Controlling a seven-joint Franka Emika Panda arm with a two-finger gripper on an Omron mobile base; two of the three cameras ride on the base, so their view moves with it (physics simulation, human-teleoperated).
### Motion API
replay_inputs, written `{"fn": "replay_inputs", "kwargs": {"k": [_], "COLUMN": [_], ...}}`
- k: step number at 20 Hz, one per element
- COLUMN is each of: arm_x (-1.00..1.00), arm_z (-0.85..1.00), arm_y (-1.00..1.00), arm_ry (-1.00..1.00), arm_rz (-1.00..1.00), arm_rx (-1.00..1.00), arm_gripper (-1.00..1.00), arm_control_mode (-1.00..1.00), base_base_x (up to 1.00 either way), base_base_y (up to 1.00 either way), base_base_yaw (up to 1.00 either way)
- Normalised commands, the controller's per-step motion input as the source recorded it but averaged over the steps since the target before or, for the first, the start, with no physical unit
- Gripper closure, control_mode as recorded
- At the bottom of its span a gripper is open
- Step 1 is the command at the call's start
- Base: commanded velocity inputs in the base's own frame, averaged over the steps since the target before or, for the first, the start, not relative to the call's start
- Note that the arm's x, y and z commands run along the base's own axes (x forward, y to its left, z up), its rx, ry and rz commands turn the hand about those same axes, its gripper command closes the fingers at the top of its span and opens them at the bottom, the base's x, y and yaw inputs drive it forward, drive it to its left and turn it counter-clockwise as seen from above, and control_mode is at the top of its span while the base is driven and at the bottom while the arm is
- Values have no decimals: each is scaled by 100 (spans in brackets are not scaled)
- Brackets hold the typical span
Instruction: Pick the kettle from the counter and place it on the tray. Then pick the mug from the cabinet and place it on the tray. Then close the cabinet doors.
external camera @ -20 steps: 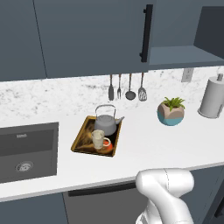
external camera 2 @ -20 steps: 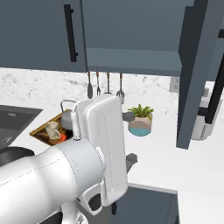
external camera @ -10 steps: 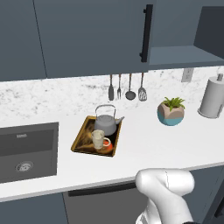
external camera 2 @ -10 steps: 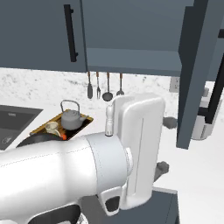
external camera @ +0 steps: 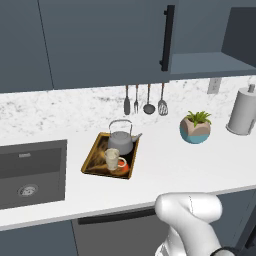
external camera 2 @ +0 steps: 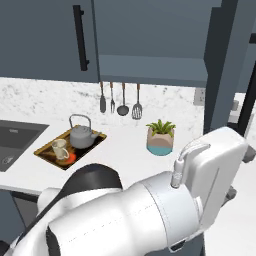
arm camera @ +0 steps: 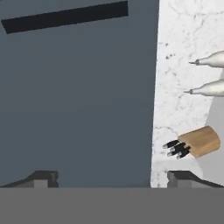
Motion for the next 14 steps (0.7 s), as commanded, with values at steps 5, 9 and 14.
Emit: {"fn": "replay_inputs", "kwargs": {"k": [5, 9, 14], "arm_x": [20, 29, 33], "arm_z": [0, 0, -1], "arm_y": [-55, -38, -23], "arm_ry": [-12, 0, 0], "arm_rz": [0, 0, 1], "arm_rx": [0, -4, -13], "arm_gripper": [-100, -100, -100], "arm_control_mode": [-100, -100, -100], "base_base_x": [0, 0, 0], "base_base_y": [0, 0, 0], "base_base_yaw": [0, 0, 0]}}
